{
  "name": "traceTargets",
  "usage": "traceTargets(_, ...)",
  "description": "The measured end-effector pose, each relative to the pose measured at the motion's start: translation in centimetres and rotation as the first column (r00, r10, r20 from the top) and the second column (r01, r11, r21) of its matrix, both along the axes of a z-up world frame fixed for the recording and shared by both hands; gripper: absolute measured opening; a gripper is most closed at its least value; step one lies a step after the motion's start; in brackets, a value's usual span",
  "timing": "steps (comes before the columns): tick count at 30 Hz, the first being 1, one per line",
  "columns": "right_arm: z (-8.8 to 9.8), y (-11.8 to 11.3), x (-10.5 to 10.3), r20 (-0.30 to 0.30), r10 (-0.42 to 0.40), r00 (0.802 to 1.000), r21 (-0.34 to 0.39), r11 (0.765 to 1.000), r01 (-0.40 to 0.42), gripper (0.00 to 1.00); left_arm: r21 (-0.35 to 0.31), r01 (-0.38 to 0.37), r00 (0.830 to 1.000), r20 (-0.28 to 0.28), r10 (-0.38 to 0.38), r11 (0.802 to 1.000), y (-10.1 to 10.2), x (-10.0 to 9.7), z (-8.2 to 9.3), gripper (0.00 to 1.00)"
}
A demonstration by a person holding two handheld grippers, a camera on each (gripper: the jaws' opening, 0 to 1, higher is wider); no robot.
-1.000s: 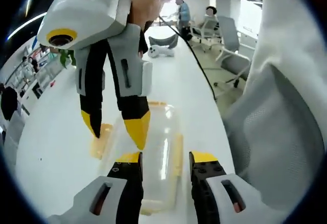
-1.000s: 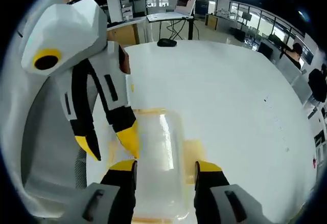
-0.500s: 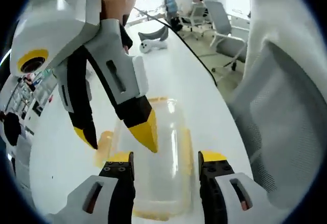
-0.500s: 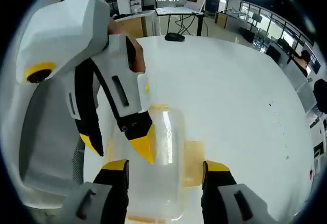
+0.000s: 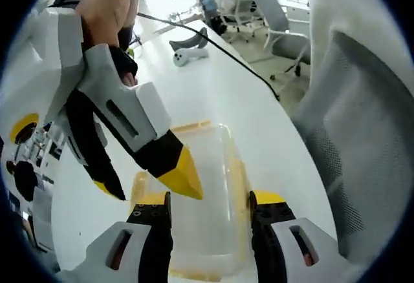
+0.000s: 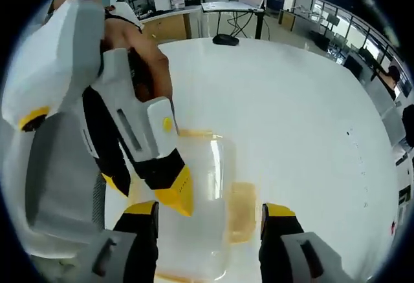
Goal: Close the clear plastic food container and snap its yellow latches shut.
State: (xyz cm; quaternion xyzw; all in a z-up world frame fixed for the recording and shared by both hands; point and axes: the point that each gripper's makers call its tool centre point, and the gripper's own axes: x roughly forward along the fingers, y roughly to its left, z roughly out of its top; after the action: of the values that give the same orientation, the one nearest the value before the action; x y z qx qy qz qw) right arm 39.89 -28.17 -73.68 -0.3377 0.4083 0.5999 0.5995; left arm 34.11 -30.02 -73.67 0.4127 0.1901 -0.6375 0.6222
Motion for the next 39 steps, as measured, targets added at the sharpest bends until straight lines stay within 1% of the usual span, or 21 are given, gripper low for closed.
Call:
traceTargets(2,-0.1,0.0,-0.3,-0.023,0.008,1.0,-0.003,1.0,-0.008,0.57,0.002,-0.006,1.0,-0.004,0.006,1.0,0.0,0.1,0.0,0.46)
traceTargets(4,-0.1,0.0,-0.1,-0.031,0.01,0.999,-0.009,1.0,-0.01,0.56,0.01,-0.008,1.0,-0.003,0.008,1.0,0.0,0.1,0.0,0.46)
traceTargets(5,-0.2,0.0,-0.4,-0.064,0.0,0.998,-0.012,1.0,-0.001,0.54,0.016,-0.011,1.0,-0.006,0.012,1.0,-0.1,0.2,0.1,0.46)
traceTargets(6,-0.3,-0.1,-0.9,-0.113,-0.023,0.993,-0.02,1.0,0.02,0.52,0.021,-0.014,1.0,-0.007,0.014,1.0,-0.1,0.2,0.1,0.45)
traceTargets(7,-0.5,-0.3,-1.3,-0.168,-0.056,0.984,-0.041,0.998,0.05,0.48,0.025,-0.016,1.0,-0.008,0.017,1.0,-0.1,0.2,0.1,0.45)
traceTargets(8,-0.6,-0.3,-0.9,-0.15,-0.061,0.987,-0.045,0.997,0.055,0.49,0.027,-0.019,1.0,-0.01,0.019,0.999,-0.1,0.2,0.1,0.45)
traceTargets(9,-0.5,0.0,-0.8,-0.127,-0.007,0.992,-0.026,1.0,0.004,0.49,0.032,-0.02,1.0,-0.01,0.02,0.999,-0.1,0.2,0.0,0.45)
traceTargets(12,-0.5,0.0,-0.9,-0.135,-0.013,0.991,-0.034,0.999,0.009,0.49,0.041,-0.019,1.0,-0.005,0.019,0.999,0.0,0.3,0.0,0.45)
traceTargets(14,-0.5,0.0,-0.8,-0.132,-0.003,0.991,-0.032,0.999,-0.001,0.49,0.045,-0.019,1.0,-0.003,0.019,0.999,0.0,0.3,0.0,0.45)
traceTargets(19,-0.5,-0.1,-0.8,-0.141,-0.038,0.989,-0.066,0.997,0.029,0.49,0.048,-0.016,1.0,-0.002,0.016,0.999,0.0,0.3,0.0,0.45)
traceTargets(23,-0.5,-0.2,-0.8,-0.142,-0.042,0.989,-0.07,0.997,0.032,0.49,0.06,-0.011,1.0,0.013,0.01,0.998,0.0,0.3,-0.1,0.45)
traceTargets(27,-0.6,-0.1,-0.9,-0.14,-0.037,0.989,-0.092,0.995,0.024,0.48,0.05,-0.04,0.999,0.003,0.04,0.998,-0.2,0.4,-0.1,0.44)
traceTargets(33,-0.6,-0.2,-1.0,-0.131,-0.03,0.991,-0.115,0.993,0.015,0.47,0.069,-0.03,1.0,0.011,0.029,0.997,-0.2,0.4,-0.2,0.43)
traceTargets(39,-0.7,-0.2,-1.0,-0.127,-0.035,0.991,-0.129,0.992,0.018,0.46,0.085,-0.048,0.999,-0.01,0.049,0.995,-0.3,0.6,-0.2,0.4)
